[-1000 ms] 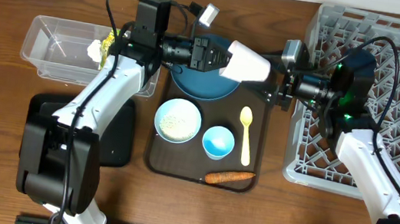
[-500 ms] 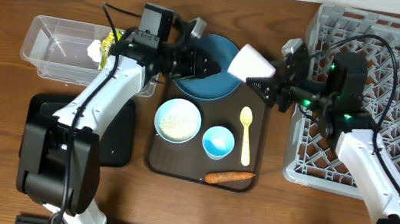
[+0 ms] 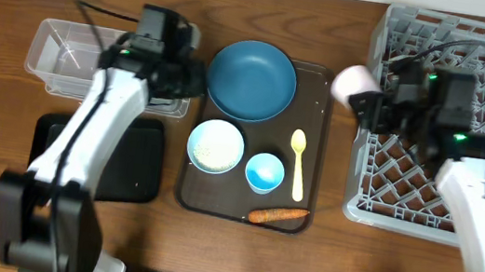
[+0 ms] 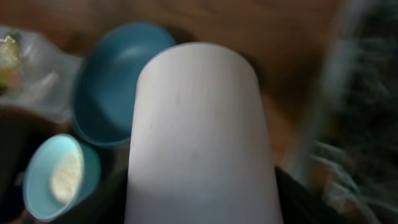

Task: Sort waste into correct bins and load items into the dishwasher rack
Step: 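Grasp pink cup with right gripper, release with left, then place pink cup into dishwasher rack with right gripper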

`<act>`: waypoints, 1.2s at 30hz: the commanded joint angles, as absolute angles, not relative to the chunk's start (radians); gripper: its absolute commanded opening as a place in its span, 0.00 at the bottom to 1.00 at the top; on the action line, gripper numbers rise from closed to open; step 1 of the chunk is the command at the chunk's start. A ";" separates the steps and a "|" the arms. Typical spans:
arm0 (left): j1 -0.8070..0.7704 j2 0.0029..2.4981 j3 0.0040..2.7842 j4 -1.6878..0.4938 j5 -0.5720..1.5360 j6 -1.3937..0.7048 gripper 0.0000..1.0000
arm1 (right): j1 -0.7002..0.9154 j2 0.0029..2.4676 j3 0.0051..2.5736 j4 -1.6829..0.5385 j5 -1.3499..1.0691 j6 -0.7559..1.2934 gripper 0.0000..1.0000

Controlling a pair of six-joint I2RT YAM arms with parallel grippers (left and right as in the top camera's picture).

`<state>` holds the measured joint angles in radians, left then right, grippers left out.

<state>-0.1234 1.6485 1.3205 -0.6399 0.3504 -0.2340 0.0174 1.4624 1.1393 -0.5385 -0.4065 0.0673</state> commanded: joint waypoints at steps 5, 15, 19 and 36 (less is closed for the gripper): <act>-0.097 1.546 1.328 -0.654 0.222 -0.191 0.21 | -0.115 1.419 1.408 -0.846 -0.078 0.074 0.01; -0.097 1.551 1.328 -0.655 0.223 -0.191 0.22 | -0.400 1.441 1.491 -1.021 0.004 0.164 0.01; -0.097 1.551 1.328 -0.654 0.223 -0.191 0.22 | -0.519 1.522 1.587 -1.084 0.004 0.163 0.01; -0.097 1.551 1.328 -0.676 0.223 -0.191 0.22 | -0.731 1.945 1.918 -1.333 0.147 0.164 0.01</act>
